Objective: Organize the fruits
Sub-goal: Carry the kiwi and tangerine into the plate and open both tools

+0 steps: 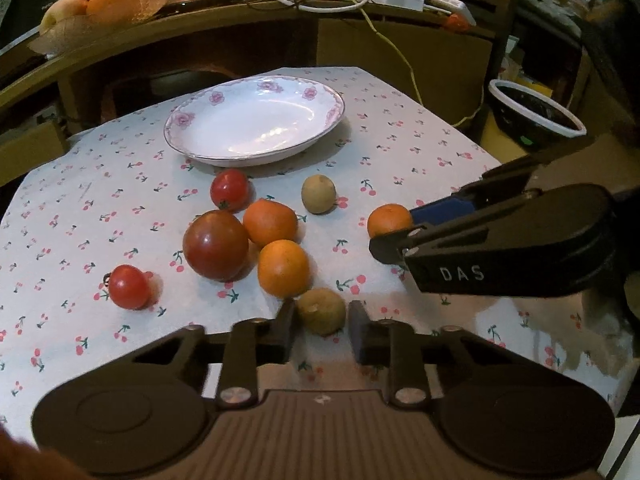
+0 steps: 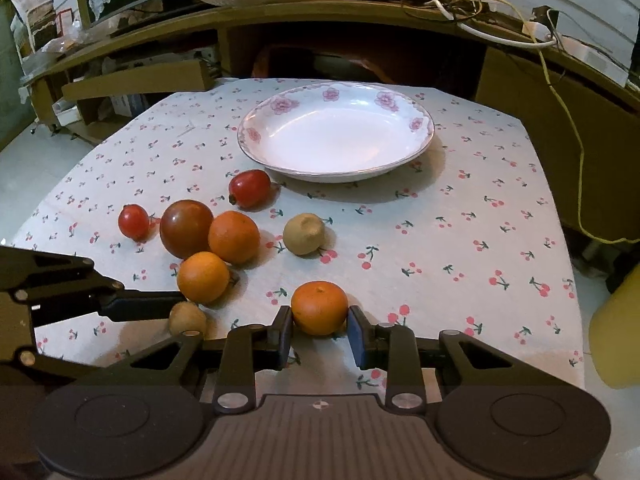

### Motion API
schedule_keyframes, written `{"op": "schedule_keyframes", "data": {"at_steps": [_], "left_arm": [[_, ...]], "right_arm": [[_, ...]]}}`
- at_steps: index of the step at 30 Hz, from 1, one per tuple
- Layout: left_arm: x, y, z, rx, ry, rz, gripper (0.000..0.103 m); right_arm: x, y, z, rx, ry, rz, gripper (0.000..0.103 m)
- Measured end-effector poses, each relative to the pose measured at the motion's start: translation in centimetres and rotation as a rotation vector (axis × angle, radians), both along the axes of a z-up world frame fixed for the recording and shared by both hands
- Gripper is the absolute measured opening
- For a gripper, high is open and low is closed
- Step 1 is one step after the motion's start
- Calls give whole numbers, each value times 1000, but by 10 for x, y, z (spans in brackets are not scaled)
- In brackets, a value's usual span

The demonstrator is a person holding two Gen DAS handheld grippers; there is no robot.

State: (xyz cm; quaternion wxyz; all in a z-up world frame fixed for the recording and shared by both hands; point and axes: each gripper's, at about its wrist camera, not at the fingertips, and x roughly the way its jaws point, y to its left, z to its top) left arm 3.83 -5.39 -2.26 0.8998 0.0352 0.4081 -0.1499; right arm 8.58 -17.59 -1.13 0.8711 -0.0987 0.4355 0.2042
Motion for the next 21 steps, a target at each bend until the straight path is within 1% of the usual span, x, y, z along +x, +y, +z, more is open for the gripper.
{"op": "schedule_keyframes", "data": {"at_steps": [4,8,10,13,17,21], "left_arm": [[-3,0,1,12,8,5,31],[-4,4,6,17,3,16,31],[-7,11,16,-2,-15,34,31],[-6,22,34,-17,-39,60,31],[14,32,49,-34,-53,79,31],[49,39,59,-35,-89,90,31]], "right_arm": [[-1,1,1,-9,5,-2,29],[-5,4,7,-11,5,6,29],[-7,6,15,-19,-13,11,29],[-5,6,29,8,-36,7,28],[4,11,42,34,-55,-8,28],[25,20,48,45,-72,-19,28]]}}
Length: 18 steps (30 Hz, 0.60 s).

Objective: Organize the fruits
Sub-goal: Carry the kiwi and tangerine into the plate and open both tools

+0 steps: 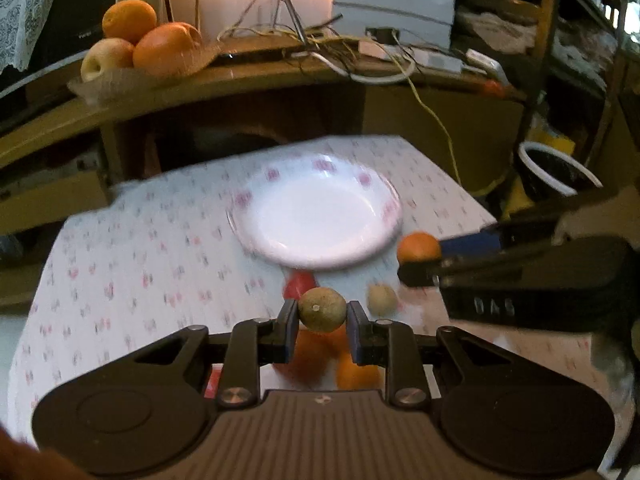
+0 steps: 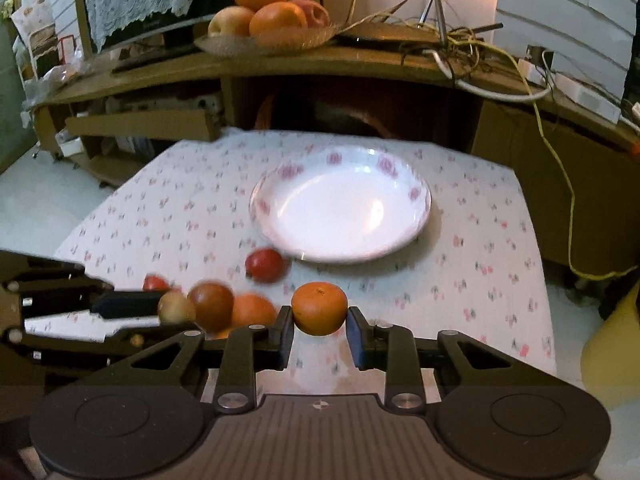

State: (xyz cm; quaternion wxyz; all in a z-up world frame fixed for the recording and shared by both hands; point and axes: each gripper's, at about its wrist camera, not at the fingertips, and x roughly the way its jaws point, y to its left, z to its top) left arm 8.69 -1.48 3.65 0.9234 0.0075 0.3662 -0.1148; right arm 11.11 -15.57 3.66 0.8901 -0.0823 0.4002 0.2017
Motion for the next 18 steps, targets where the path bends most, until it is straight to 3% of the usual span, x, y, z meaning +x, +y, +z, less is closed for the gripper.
{"op": "schedule_keyframes", "data": {"at_steps": [7,18], "left_arm": [[49,-1,-8,23,9,4,31],[76,1,-21,34,31,-1,31]], "right_arm": [[40,4,-3,-14,-19,-22,28],[72,12,-17,-22,-12,-9,28]]}}
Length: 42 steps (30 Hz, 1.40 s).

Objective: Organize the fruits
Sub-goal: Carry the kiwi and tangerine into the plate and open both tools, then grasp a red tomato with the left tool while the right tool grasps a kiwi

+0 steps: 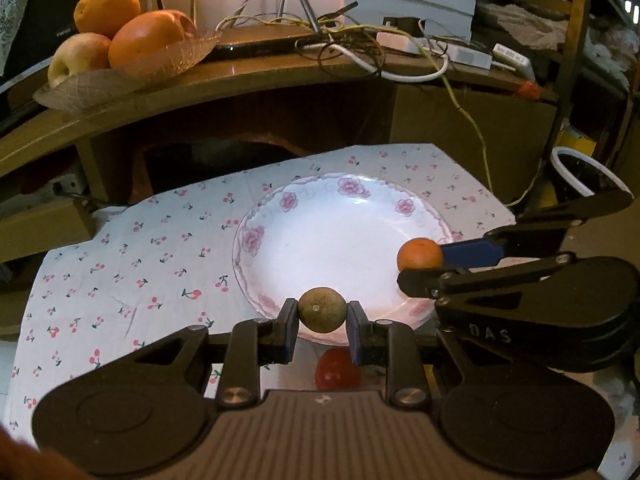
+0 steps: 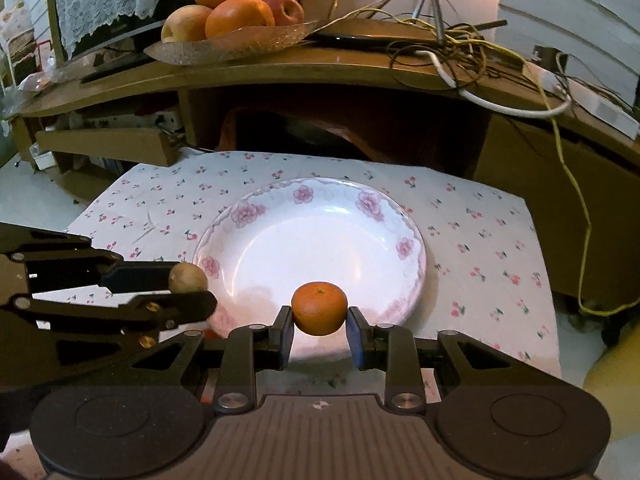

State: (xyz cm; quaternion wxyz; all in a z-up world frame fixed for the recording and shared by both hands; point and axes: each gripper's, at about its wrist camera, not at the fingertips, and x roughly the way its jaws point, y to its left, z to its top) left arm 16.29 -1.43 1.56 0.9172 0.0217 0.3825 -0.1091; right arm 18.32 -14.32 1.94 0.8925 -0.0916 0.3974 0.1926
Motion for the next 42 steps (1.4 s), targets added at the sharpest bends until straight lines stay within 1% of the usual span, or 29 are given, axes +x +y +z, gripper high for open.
{"op": "schedule_keyframes", "data": {"at_steps": [2,5,10,12,17,22,30,33,37,42], "left_arm": [[4,2,-4,-8,12,0,31],[7,3,-8,-9,17,1,31],[9,4,-8,-12,19,15,32],[9,4,-6,-21,14,17,33],[6,7,1,-17,-11,23,36],[2,16,10,-34,-29,37,37],[-17,25,16,-20,-32,26,38],[-27,30,15,-23,-17,19,38],[-44,37,16,0,-18,9,38],[-61,49,17,3,-13,-7,38]], "right_arm": [[4,1,-2,-1,2,1,29],[8,-2,-3,24,18,-4,30],[12,-3,-5,36,14,-12,30],[12,-3,-6,36,16,-13,34],[11,-5,-4,36,7,-20,37],[7,-14,0,45,2,-34,37],[-13,-25,-2,36,18,-9,39],[-22,-25,-3,26,22,15,39],[-31,-25,-5,15,28,43,39],[-38,-23,-6,22,45,68,40]]}}
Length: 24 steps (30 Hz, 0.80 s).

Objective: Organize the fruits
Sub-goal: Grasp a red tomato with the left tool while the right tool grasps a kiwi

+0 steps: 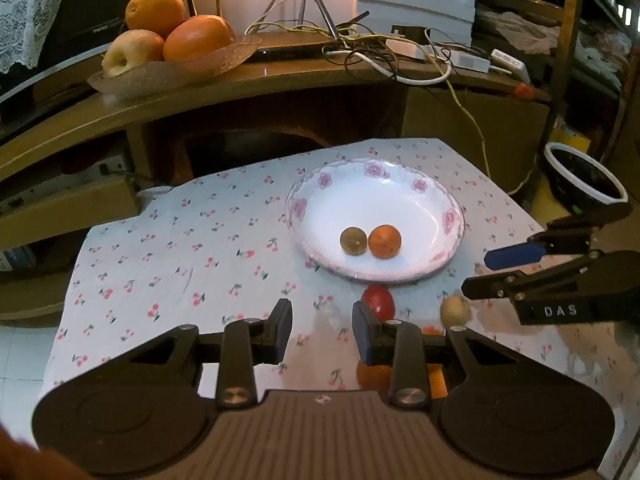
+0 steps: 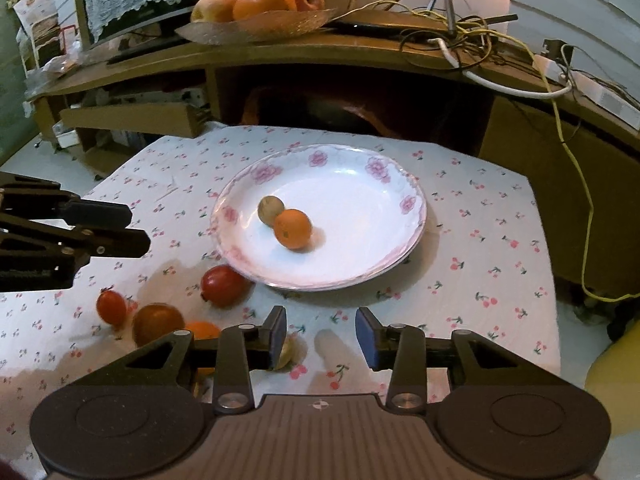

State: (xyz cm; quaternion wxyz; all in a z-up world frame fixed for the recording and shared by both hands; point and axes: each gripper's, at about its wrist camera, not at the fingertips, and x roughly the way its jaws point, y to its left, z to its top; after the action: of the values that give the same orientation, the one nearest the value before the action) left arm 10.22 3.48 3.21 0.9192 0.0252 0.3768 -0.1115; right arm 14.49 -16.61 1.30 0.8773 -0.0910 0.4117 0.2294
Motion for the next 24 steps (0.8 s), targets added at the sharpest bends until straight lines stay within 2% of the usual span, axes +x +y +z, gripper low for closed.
{"op": "schedule_keyframes", "data": {"at_steps": [10,14,24], "left_arm": [[-33,18,-19,65,45,-79,39],[-32,16,-32,90,79,-96,39],[-20,10,-45,111,97,-94,41]], "right_arm": [[-11,8,-12,-37,30,69,43],[-11,12,-16,-46,39,86,43],[-11,16,-24,-60,41,120,44]]}}
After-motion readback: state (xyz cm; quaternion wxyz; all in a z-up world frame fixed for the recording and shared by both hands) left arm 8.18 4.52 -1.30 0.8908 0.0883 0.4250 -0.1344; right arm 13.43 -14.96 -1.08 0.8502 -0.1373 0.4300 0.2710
